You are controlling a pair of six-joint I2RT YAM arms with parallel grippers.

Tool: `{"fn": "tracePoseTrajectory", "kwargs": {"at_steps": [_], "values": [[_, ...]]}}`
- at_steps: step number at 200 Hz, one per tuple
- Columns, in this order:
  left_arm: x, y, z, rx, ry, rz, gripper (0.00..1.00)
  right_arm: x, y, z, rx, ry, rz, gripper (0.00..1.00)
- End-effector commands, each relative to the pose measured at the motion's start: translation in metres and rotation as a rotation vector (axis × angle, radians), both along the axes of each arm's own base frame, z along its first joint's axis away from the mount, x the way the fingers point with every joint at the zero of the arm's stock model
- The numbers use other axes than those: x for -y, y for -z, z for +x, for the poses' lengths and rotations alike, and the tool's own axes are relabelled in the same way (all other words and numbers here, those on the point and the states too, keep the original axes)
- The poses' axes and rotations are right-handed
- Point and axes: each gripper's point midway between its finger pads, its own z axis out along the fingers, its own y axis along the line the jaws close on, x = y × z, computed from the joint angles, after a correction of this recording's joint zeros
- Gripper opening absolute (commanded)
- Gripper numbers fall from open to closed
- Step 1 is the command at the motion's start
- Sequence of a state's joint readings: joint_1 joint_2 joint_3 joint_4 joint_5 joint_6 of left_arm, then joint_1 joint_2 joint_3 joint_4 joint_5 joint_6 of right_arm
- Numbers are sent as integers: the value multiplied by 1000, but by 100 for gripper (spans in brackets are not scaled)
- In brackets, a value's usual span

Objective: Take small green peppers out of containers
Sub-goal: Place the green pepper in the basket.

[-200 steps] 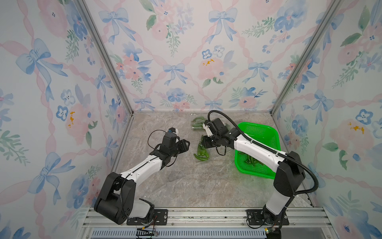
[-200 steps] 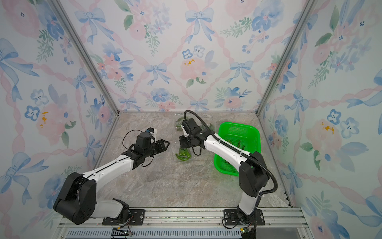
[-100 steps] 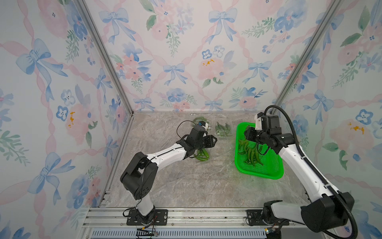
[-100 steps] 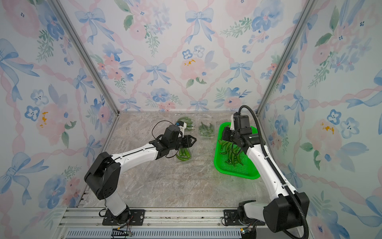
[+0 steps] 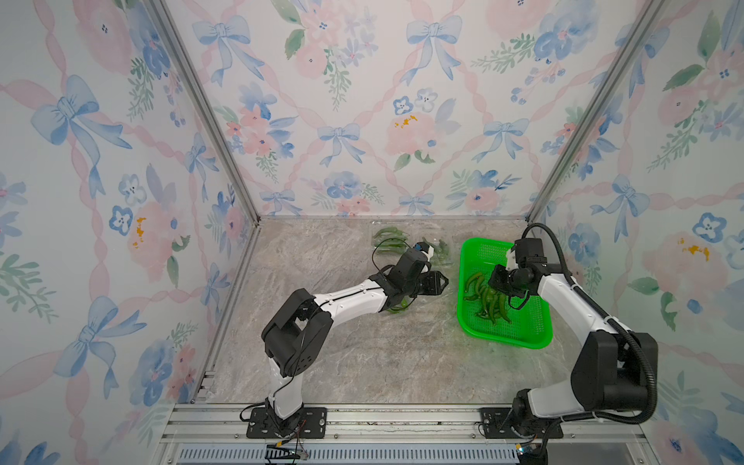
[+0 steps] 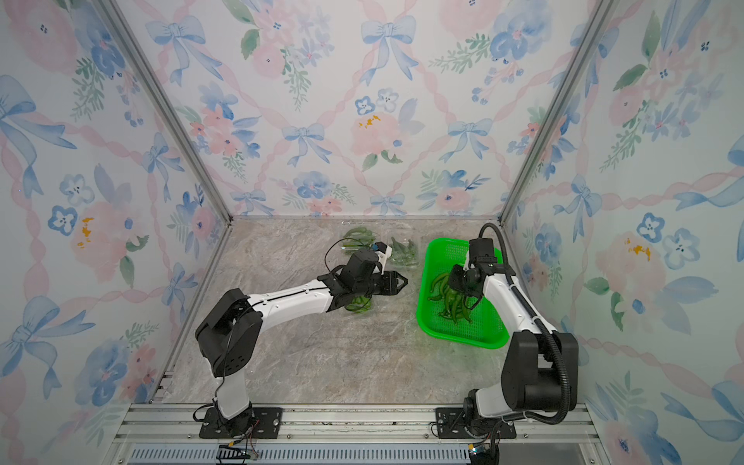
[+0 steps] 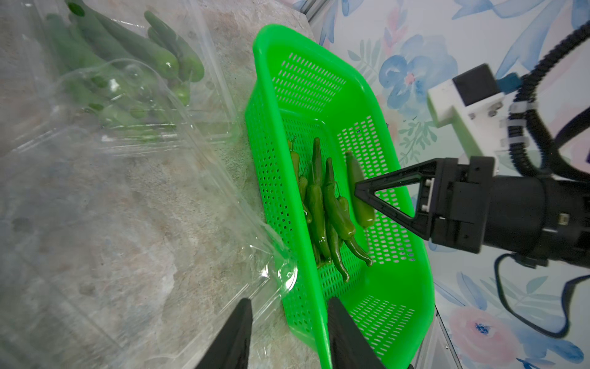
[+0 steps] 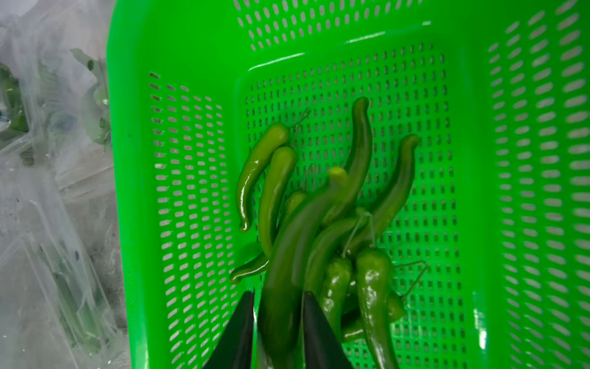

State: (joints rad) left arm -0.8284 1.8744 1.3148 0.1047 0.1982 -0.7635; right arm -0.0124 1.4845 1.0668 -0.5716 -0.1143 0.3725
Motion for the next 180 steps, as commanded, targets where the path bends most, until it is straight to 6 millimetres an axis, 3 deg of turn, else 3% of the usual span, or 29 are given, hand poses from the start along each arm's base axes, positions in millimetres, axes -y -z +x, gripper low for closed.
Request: {"fn": "tracePoseTrajectory", "kwargs": {"at_steps": [1, 31, 53, 82, 115, 134, 147, 180], "values": [[-4, -6, -1, 7, -1, -3, 42, 1, 12, -9, -50, 10, 1, 39], [-21, -10, 3, 17, -31, 2, 44, -2, -1, -19, -41, -7, -26, 48], [-56, -6, 11, 10, -105, 21, 44, -24, -24, -23, 4, -78, -35, 48], [-121, 3, 18, -11, -227, 44, 45, -92, -44, -25, 35, -277, -38, 46], [-184, 12, 16, -30, -344, 52, 45, -181, -49, -21, 52, -476, -30, 42], [-206, 12, 10, -29, -382, 51, 46, -227, -47, -20, 53, -568, -21, 38], [-216, 15, 6, -33, -397, 50, 46, -253, -31, -19, 20, -622, -33, 37], [-227, 19, -1, -43, -413, 48, 46, -295, -3, -22, -35, -717, -85, 35]]}}
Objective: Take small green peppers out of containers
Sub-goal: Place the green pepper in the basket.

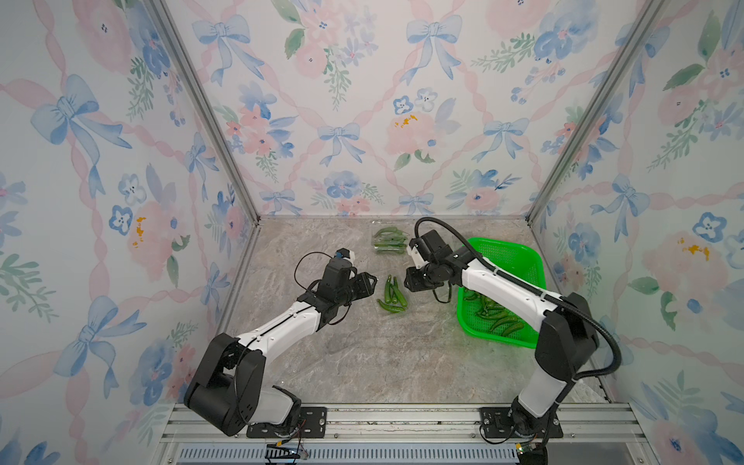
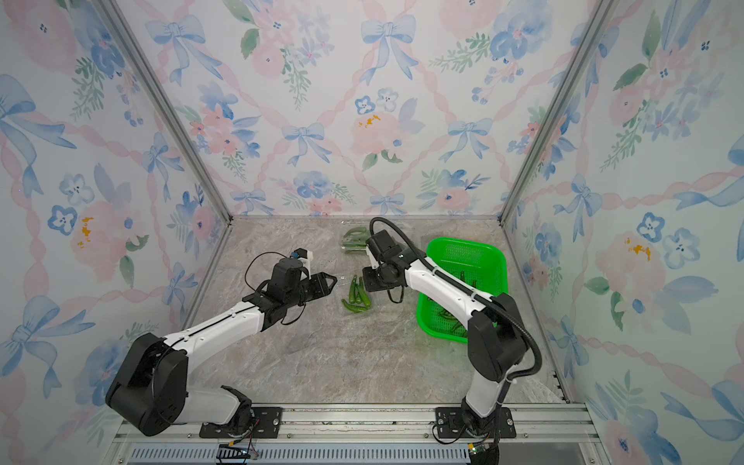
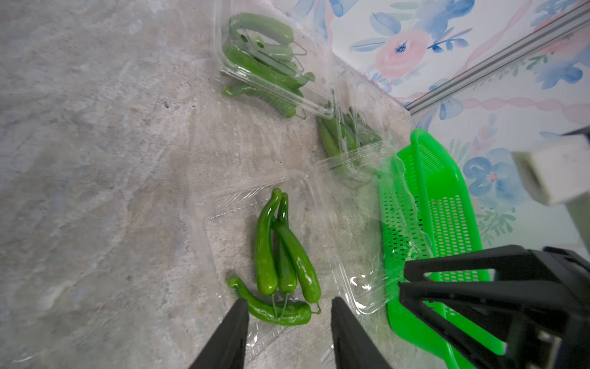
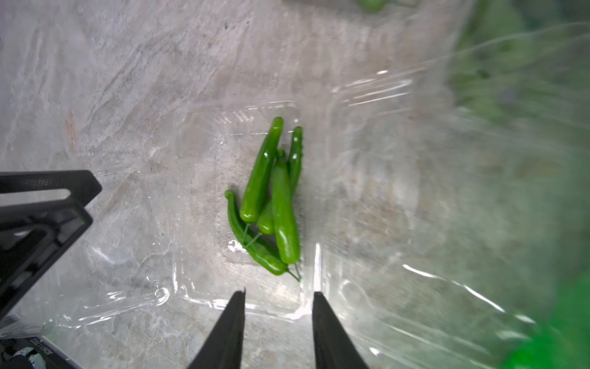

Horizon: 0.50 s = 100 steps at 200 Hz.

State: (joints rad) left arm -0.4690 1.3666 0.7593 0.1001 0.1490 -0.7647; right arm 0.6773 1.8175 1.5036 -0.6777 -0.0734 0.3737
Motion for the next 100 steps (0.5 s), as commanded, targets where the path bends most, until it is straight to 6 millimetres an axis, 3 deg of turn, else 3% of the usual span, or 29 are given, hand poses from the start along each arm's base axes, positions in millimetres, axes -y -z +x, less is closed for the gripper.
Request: {"fn": "tracePoseTrajectory", "kwargs": {"at_steps": [1, 32, 100], "values": [[-7, 3, -7, -15, -12, -7, 46, -17, 16, -4, -26, -49, -63, 35], [-6, 4, -8, -19, -7, -12, 46, -31, 37, -2, -39, -78, -131, 33], [-6, 14, -11, -48, 0, -9, 45, -24, 57, 11, -20, -90, -262, 37]]}}
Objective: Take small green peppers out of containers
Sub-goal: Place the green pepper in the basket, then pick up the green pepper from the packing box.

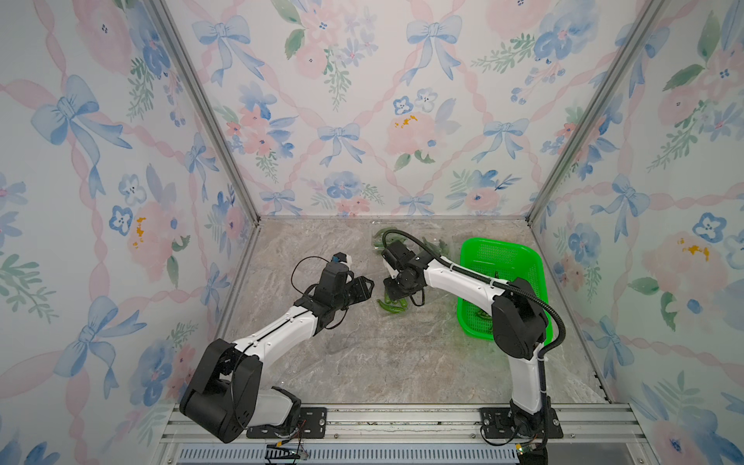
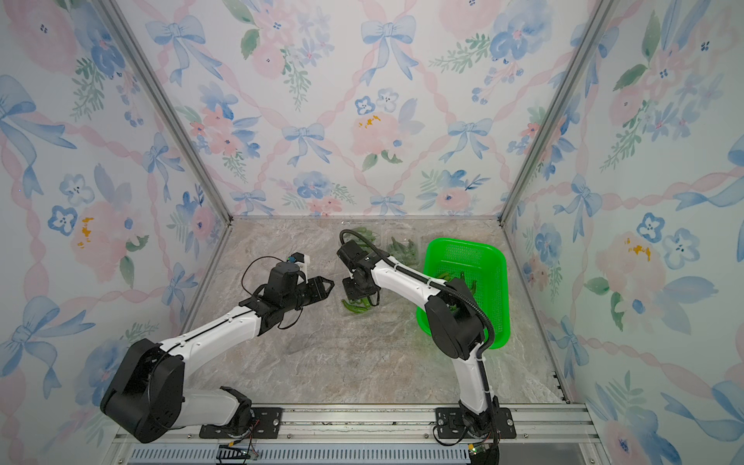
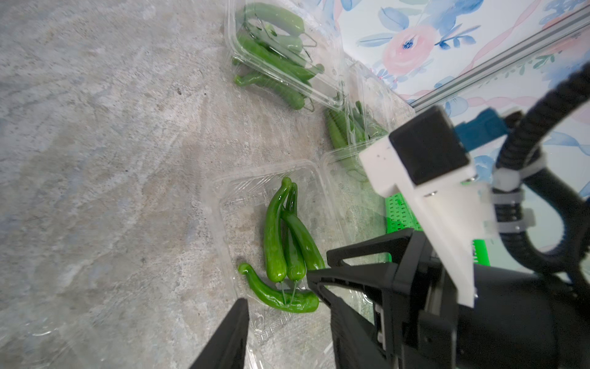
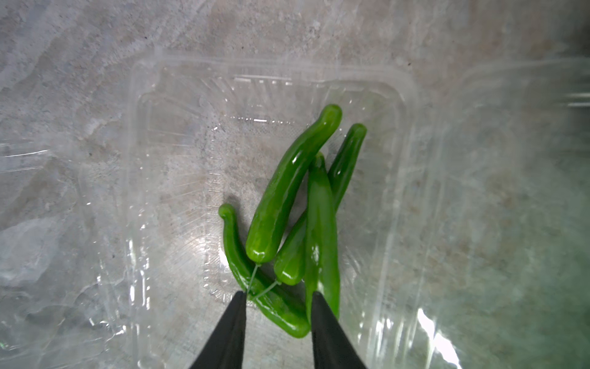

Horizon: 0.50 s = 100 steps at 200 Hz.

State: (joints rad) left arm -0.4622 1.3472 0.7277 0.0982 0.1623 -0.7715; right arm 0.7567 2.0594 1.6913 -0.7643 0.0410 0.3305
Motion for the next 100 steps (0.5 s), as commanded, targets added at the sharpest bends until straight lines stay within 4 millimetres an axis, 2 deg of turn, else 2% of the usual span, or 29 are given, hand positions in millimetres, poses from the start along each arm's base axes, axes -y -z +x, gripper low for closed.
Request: {"fn": "tracePoseTrajectory", "kwargs": {"at_steps": [1, 100], "values": [[-2, 8, -5, -30, -1, -3, 45, 6, 7, 2, 5, -22, -79, 37], [0, 10, -2, -35, 5, -1, 44, 11, 33, 20, -12, -13, -123, 40]]}}
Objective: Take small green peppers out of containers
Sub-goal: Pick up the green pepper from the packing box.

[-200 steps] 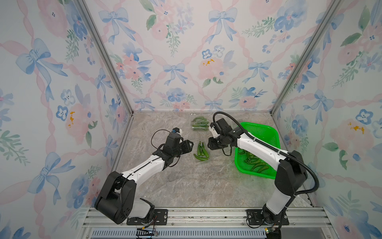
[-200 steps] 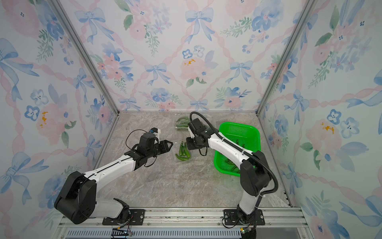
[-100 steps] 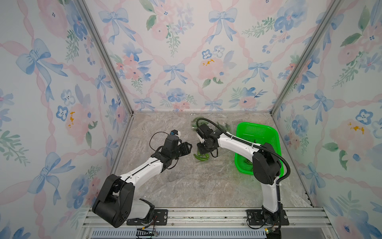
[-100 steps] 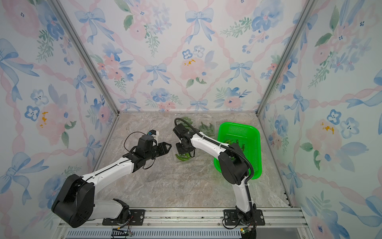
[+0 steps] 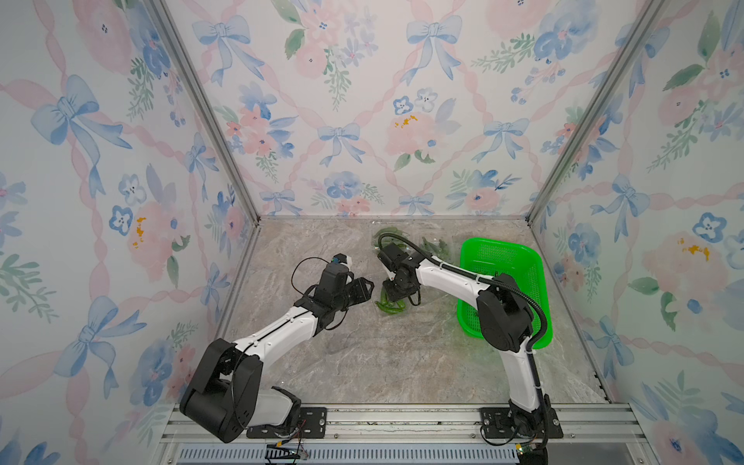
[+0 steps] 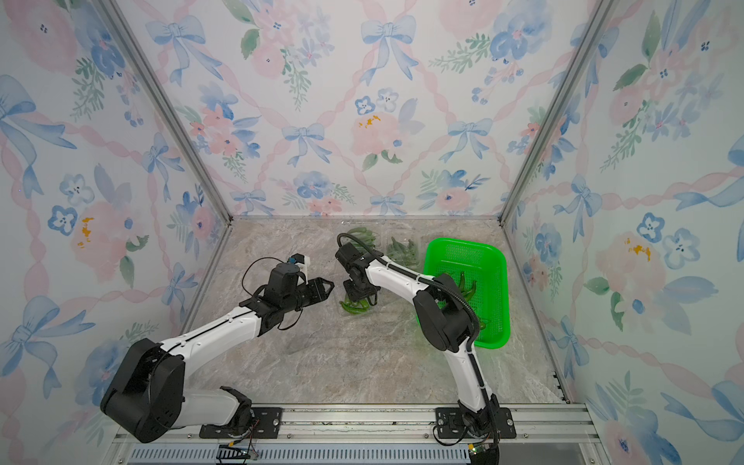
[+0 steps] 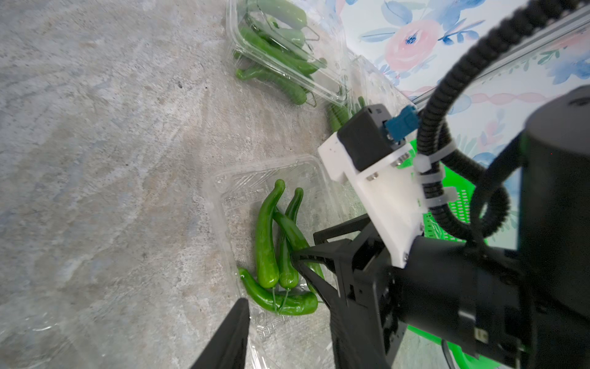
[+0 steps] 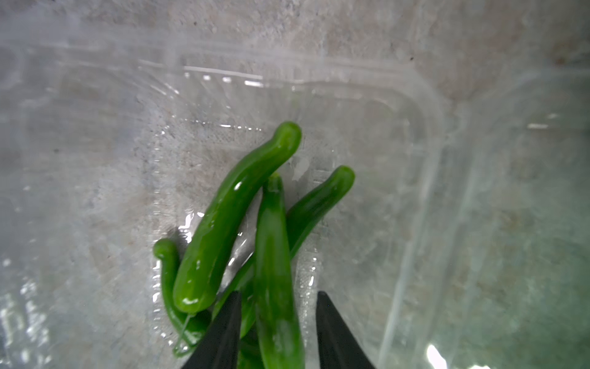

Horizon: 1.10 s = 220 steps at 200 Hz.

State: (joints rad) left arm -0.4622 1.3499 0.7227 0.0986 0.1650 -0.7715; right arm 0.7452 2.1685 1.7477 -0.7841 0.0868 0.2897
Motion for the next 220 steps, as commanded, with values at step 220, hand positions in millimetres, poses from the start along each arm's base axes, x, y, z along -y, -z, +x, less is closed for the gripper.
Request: {"fn": "tracePoseTrajectory", "kwargs": {"at_steps": [220], "values": [[2, 3, 5, -14, 6, 5, 44, -2, -20, -10, -29, 21, 99, 13]]}}
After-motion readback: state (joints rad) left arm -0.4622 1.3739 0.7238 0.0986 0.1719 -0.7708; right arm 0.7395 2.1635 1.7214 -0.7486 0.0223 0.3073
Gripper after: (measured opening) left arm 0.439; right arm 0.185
